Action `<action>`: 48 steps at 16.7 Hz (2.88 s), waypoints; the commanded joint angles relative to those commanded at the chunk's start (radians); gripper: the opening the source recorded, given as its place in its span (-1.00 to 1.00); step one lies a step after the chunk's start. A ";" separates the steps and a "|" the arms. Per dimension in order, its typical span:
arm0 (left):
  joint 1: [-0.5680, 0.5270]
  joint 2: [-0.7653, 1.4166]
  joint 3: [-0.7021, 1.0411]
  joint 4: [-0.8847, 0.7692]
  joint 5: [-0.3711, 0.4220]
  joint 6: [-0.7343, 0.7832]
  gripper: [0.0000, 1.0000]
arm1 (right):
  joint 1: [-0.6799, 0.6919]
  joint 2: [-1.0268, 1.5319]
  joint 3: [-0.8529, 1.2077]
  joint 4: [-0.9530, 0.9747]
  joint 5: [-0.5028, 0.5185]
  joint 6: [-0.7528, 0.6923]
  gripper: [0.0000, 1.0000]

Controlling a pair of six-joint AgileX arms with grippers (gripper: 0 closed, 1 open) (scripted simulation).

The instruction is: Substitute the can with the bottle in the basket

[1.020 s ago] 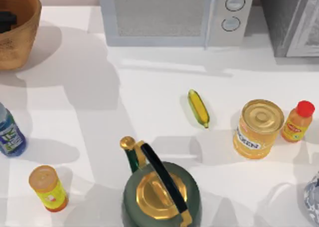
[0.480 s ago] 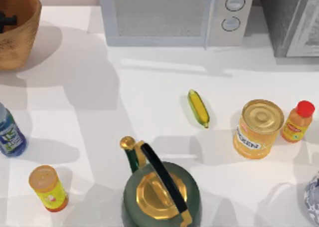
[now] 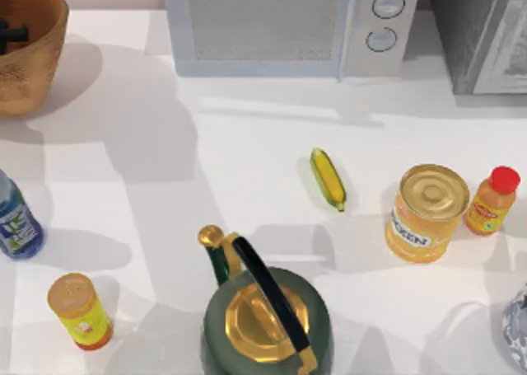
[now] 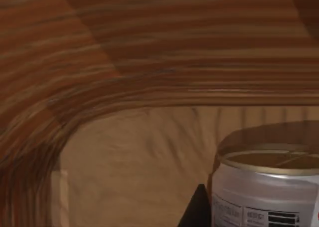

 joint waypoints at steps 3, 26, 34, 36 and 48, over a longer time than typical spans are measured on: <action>0.000 -0.061 -0.059 0.036 -0.012 -0.015 -1.00 | 0.000 0.000 0.000 0.000 0.000 0.000 1.00; -0.170 -2.411 -2.232 0.976 -0.131 -0.200 -1.00 | 0.000 0.000 0.000 0.000 0.000 0.000 1.00; -0.191 -2.647 -2.466 1.064 -0.118 -0.204 -1.00 | 0.000 0.000 0.000 0.000 0.000 0.000 1.00; -0.191 -2.647 -2.466 1.064 -0.118 -0.204 -1.00 | 0.000 0.000 0.000 0.000 0.000 0.000 1.00; -0.275 -2.080 -2.162 1.388 0.183 -0.197 -1.00 | 0.000 0.000 0.000 0.000 0.000 0.000 1.00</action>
